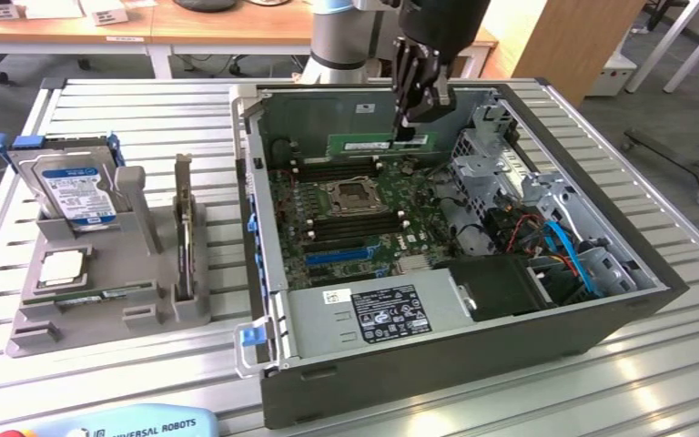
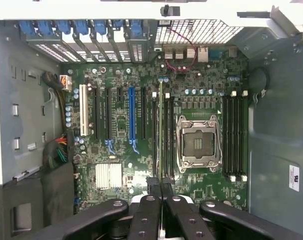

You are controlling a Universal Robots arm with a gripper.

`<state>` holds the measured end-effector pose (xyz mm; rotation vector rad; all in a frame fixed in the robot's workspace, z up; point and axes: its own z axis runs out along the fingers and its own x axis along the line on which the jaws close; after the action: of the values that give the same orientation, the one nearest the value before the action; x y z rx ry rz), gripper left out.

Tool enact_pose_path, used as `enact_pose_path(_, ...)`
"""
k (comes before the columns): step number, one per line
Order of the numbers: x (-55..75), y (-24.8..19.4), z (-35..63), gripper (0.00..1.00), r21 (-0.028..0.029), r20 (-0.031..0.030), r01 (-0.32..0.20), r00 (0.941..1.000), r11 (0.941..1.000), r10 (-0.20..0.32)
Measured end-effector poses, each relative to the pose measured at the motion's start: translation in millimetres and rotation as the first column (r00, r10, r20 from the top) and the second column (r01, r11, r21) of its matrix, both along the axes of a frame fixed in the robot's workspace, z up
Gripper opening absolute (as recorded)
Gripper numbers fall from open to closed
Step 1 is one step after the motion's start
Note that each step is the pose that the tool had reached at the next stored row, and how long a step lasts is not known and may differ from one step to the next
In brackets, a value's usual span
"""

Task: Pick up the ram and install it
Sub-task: 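Pick up the ram and move it above insertion slot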

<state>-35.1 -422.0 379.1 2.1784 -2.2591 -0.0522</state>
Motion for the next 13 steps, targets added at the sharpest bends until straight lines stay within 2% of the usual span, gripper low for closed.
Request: enact_pose_path(13,0.0,0.0,-19.6,0.11,-0.0002,0.0006,0.000,1.0000,1.0000,0.000)
